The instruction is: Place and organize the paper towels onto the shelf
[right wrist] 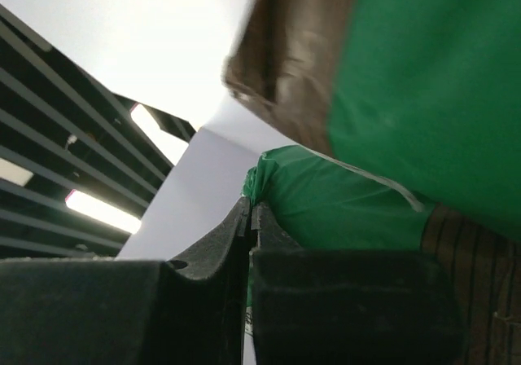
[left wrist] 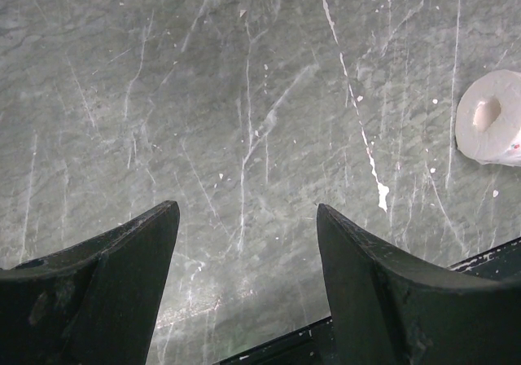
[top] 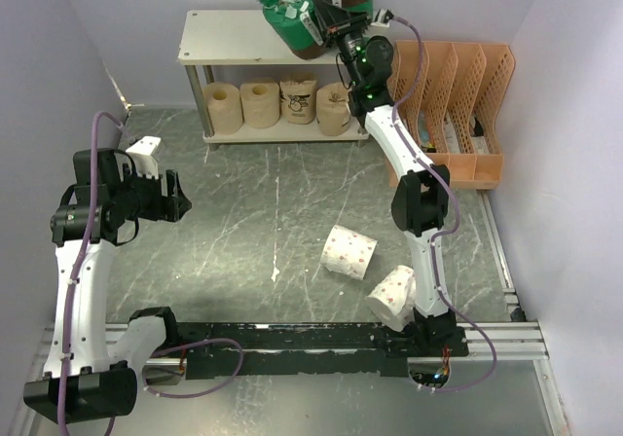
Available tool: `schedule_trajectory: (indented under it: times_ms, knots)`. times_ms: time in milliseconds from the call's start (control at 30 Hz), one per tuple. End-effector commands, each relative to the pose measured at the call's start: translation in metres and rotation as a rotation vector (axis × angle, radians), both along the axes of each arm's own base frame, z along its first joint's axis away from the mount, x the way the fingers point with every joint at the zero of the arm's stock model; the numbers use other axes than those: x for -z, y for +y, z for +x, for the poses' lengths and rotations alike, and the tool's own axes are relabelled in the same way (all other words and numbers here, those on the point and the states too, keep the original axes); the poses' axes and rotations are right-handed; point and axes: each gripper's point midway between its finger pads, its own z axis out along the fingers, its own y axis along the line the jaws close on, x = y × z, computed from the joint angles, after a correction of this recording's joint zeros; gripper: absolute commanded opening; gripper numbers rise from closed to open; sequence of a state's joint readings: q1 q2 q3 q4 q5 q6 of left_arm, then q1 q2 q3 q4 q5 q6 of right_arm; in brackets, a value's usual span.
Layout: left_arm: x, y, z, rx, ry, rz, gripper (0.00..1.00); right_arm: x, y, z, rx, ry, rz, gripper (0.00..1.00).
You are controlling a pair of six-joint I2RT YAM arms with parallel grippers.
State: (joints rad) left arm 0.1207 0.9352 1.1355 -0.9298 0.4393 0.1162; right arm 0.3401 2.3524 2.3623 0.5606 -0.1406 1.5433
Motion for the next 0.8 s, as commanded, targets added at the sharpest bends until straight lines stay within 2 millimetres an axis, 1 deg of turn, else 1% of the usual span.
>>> schedule_trajectory:
  times_ms: [0, 100, 267, 367, 500, 533, 567, 600, 633, 667, 733, 767]
  knots:
    - [-0.004, -0.001, 0.004, 0.011, -0.022, -0.013, 0.79, -0.012, -0.015, -0.014, 0.056, -0.037, 0.126, 0.00]
    - [-0.003, -0.001, 0.004, 0.012, -0.017, -0.015, 0.79, -0.005, -0.026, -0.023, 0.111, -0.018, 0.130, 0.00]
    - [-0.001, -0.002, 0.005, 0.018, -0.010, -0.018, 0.79, 0.009, -0.036, -0.034, 0.228, 0.034, 0.035, 0.00]
    - [0.000, -0.002, 0.006, 0.020, -0.006, -0.022, 0.79, 0.006, -0.037, -0.037, 0.248, 0.019, 0.006, 0.00]
    - [0.001, -0.002, 0.007, 0.022, -0.001, -0.024, 0.79, -0.001, -0.032, -0.030, 0.266, 0.000, -0.038, 0.00]
    - [0.001, -0.003, 0.007, 0.023, 0.000, -0.024, 0.79, -0.003, -0.029, -0.028, 0.266, -0.013, -0.058, 0.03]
    - [0.001, -0.002, 0.006, 0.021, -0.002, -0.024, 0.79, -0.006, -0.026, -0.027, 0.266, -0.031, -0.073, 0.14]
    - [0.001, -0.002, 0.007, 0.020, -0.003, -0.023, 0.79, -0.009, -0.024, -0.027, 0.268, -0.047, -0.083, 0.29]
    - [0.000, -0.002, 0.007, 0.021, -0.005, -0.023, 0.79, -0.012, -0.022, -0.028, 0.275, -0.065, -0.088, 0.51]
    - [0.000, -0.002, 0.006, 0.019, -0.004, -0.023, 0.79, -0.013, -0.021, -0.028, 0.288, -0.073, -0.100, 0.63]
    - [0.000, -0.002, 0.006, 0.018, -0.004, -0.022, 0.79, -0.017, -0.021, -0.028, 0.311, -0.085, -0.136, 0.80]
    - [0.000, -0.002, 0.006, 0.018, -0.005, -0.022, 0.79, -0.018, -0.020, -0.028, 0.319, -0.086, -0.154, 0.85]
